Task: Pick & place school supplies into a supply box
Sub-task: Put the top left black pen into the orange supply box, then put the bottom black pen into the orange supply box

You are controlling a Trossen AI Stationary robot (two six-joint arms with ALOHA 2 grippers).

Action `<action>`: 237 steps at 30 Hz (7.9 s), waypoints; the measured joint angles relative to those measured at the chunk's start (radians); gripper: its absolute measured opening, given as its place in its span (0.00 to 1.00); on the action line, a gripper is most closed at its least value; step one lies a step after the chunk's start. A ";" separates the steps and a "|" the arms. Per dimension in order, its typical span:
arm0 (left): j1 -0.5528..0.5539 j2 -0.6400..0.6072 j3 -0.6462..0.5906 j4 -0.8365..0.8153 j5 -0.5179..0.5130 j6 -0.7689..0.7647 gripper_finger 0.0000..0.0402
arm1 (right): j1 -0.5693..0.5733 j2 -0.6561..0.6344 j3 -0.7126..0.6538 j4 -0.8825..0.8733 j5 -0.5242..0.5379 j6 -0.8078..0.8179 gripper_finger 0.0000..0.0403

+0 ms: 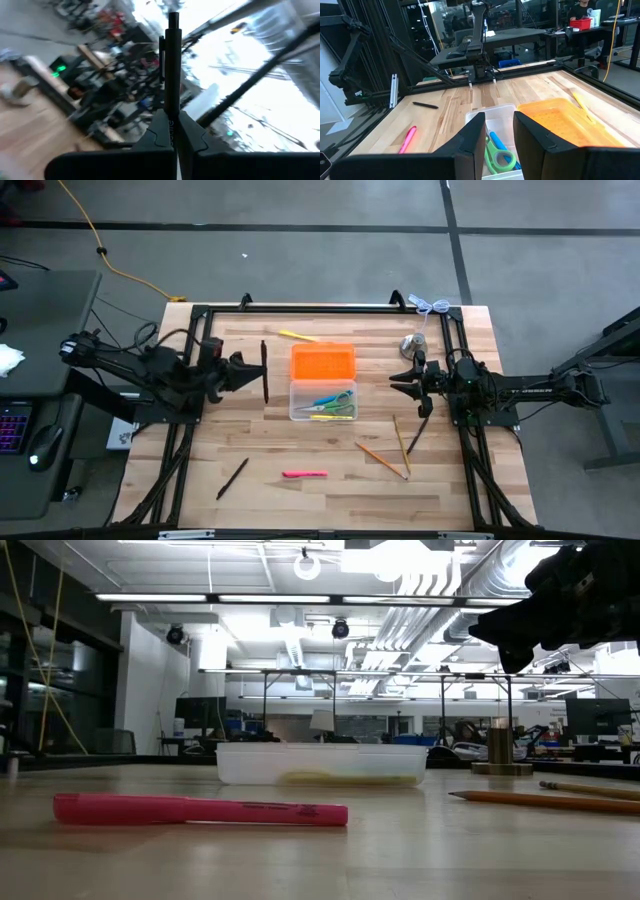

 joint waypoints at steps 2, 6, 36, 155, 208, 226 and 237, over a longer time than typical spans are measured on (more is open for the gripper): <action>0.000 0.000 0.000 0.041 0.032 0.025 0.08 | 0.000 0.000 0.000 0.000 0.000 0.000 0.19; 0.000 0.000 0.000 0.116 0.085 0.070 0.09 | 0.000 0.000 0.000 0.000 0.000 0.000 0.19; 0.000 0.054 0.000 0.148 0.098 0.049 0.09 | 0.000 0.000 0.000 0.000 0.000 0.000 0.19; 0.418 1.315 0.799 -1.035 0.407 0.646 0.10 | 0.000 0.000 0.000 0.003 0.000 0.000 0.19; 0.419 1.227 0.799 -1.033 0.405 0.565 0.46 | 0.000 0.000 0.000 0.004 0.000 0.008 0.19; 0.366 0.932 0.800 -1.295 0.411 0.303 0.41 | 0.000 0.000 0.000 0.004 -0.001 0.001 0.19; 0.152 0.855 0.800 -1.462 0.419 -0.020 0.35 | 0.000 0.000 0.000 0.008 0.000 0.000 0.19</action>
